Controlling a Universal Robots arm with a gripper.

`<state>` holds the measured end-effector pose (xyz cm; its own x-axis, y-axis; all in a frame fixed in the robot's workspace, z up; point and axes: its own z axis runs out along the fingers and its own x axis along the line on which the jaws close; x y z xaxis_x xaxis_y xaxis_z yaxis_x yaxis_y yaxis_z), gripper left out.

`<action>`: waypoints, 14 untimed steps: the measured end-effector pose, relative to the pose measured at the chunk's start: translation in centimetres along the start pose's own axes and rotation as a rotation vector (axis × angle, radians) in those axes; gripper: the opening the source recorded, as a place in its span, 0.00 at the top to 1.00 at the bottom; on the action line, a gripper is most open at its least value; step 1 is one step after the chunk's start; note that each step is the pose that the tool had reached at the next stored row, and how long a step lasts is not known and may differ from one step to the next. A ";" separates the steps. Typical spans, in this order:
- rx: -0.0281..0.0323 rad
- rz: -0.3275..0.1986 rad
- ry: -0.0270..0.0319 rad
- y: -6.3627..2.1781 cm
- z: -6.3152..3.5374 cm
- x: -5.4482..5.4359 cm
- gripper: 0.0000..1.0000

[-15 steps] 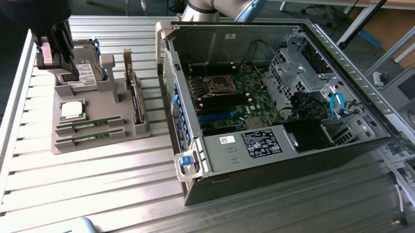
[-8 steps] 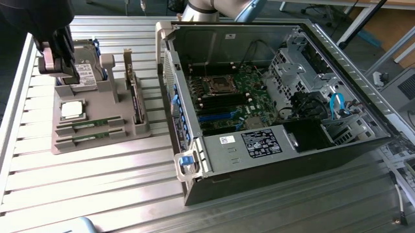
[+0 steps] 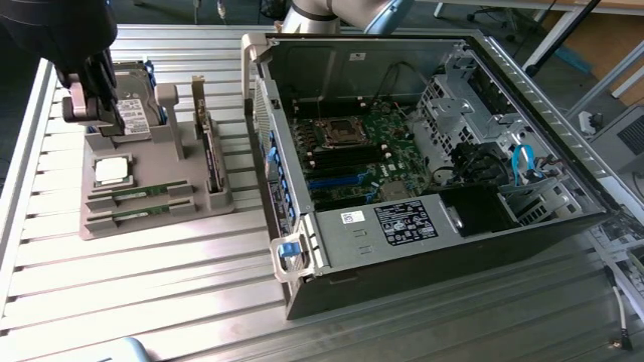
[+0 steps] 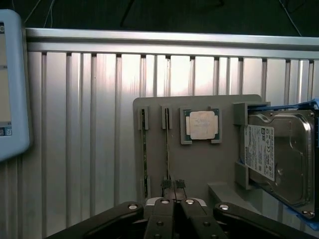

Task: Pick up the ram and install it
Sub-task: 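Pick up the ram and move it above insertion slot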

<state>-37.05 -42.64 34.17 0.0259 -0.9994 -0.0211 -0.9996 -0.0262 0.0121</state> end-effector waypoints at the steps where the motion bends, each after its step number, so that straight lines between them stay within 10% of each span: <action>1: 0.0000 0.000 0.0000 0.01 0.10 0.0 0.89; 14: 0.0000 -0.002 0.0000 0.16 1.60 0.1 0.89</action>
<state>-37.23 -42.68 32.57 0.0280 -0.9994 -0.0211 -0.9995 -0.0283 0.0121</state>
